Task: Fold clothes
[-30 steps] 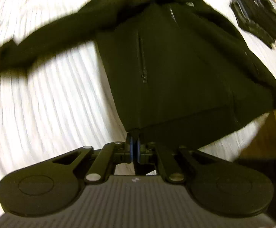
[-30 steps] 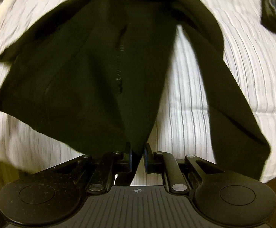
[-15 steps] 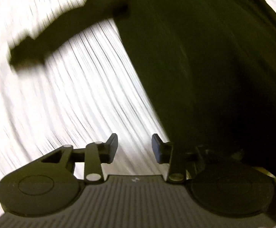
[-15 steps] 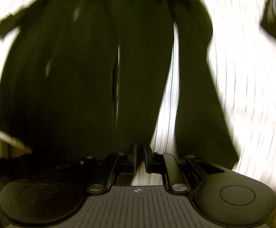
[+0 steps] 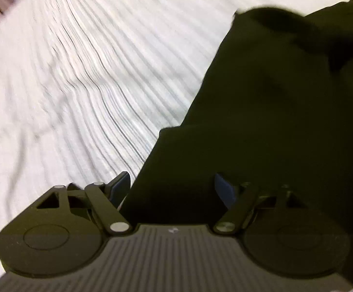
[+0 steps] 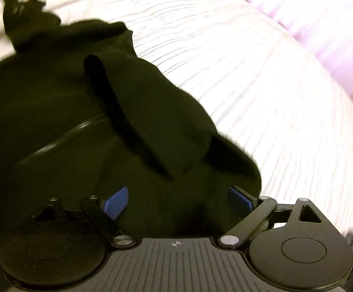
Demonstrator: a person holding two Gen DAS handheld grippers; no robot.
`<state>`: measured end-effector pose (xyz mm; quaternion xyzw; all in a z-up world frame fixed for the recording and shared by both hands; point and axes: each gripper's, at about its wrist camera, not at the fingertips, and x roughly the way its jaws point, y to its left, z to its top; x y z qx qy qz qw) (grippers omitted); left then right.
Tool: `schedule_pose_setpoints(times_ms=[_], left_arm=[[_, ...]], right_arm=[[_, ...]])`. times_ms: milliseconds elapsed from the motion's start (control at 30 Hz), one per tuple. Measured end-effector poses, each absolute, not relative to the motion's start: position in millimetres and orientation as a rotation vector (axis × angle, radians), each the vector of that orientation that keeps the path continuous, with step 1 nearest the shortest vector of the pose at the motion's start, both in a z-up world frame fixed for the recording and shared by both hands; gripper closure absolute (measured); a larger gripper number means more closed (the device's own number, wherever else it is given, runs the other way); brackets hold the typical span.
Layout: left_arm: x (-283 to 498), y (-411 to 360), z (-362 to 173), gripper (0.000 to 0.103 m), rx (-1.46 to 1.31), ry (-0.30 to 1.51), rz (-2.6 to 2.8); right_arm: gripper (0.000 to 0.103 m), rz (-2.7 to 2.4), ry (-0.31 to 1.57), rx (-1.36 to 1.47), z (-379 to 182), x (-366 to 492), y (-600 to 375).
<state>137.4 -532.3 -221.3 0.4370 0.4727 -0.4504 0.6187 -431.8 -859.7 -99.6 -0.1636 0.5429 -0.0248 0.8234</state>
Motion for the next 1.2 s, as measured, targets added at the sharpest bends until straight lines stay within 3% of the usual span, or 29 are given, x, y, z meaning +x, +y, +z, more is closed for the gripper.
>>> schedule_pose_setpoints(times_ms=[67, 100, 133, 167, 233, 267, 300, 333, 433, 533, 567, 633, 700, 733, 767, 800, 833, 867, 967, 1200], left_arm=[[145.1, -523.3, -240.5, 0.035, 0.995, 1.165, -1.062], [146.0, -521.6, -246.1, 0.044, 0.966, 1.209, -1.078], [147.0, -519.0, -249.0, 0.076, 0.939, 1.237, -1.087], [148.1, -514.5, -245.6, 0.098, 0.918, 1.230, -1.079], [152.0, -498.5, -224.9, 0.098, 0.859, 1.167, -1.046], [154.4, -488.7, -210.7, 0.099, 0.825, 1.124, -1.026], [158.9, -477.0, -194.3, 0.099, 0.785, 1.080, -0.995], [168.0, -461.1, -172.7, 0.099, 0.731, 1.036, -0.942], [195.4, -419.5, -124.3, 0.097, 0.602, 0.976, -0.841], [196.2, -410.2, -111.2, 0.096, 0.661, 0.925, -0.815], [196.5, -411.7, -115.4, 0.090, 0.663, 0.938, -0.797], [195.6, -418.3, -130.4, 0.079, 0.682, 0.957, -0.740], [192.1, -424.8, -143.2, 0.079, 0.709, 0.963, -0.688], [188.2, -425.2, -142.9, 0.079, 0.712, 0.955, -0.684], [184.6, -427.2, -143.1, 0.079, 0.708, 0.948, -0.690], [180.9, -430.7, -143.4, 0.077, 0.705, 0.941, -0.704], [177.2, -434.9, -144.8, 0.073, 0.703, 0.936, -0.721], [172.7, -441.1, -147.7, 0.070, 0.703, 0.932, -0.750], [157.6, -472.5, -154.4, 0.057, 0.701, 0.934, -0.889], [113.1, -613.2, -200.3, 0.050, 0.762, 0.919, -1.254]], right_arm=[[0.011, -0.019, 1.168, -0.422, -116.5, -399.4, -848.7], [0.011, 0.000, 1.180, -0.460, -130.1, -386.2, -847.6], [0.011, 0.017, 1.193, -0.497, -140.0, -378.1, -849.2], [0.011, 0.024, 1.197, -0.516, -145.3, -371.2, -852.5], [0.013, 0.024, 1.192, -0.526, -148.8, -359.2, -861.8], [0.022, 0.017, 1.188, -0.526, -145.2, -354.3, -867.6], [0.053, 0.006, 1.182, -0.523, -137.7, -350.4, -874.2], [0.071, -0.005, 1.177, -0.520, -130.1, -346.5, -880.8], [0.081, -0.056, 1.096, -0.478, -94.1, -316.3, -917.1], [0.087, -0.109, 1.003, -0.431, -55.8, -283.1, -956.2], [0.087, -0.126, 0.972, -0.415, -43.1, -272.1, -969.2], [0.087, -0.193, 0.919, -0.265, -26.2, -245.8, -1000.4], [0.086, -0.244, 0.898, -0.123, -20.7, -232.6, -1022.7], [0.080, -0.242, 0.910, -0.104, -27.0, -234.8, -1019.9], [0.071, -0.240, 0.923, -0.086, -33.3, -237.0, -1017.2], [0.036, -0.237, 0.935, -0.068, -39.7, -239.2, -1014.5], [0.018, -0.235, 0.948, -0.049, -46.0, -241.4, -1011.8], [0.009, -0.232, 0.960, -0.031, -52.3, -243.6, -1009.1], [0.009, -0.225, 0.996, 0.024, -71.3, -250.2, -1001.0], [0.009, -0.193, 1.001, 0.133, -95.6, -263.0, -994.3]])
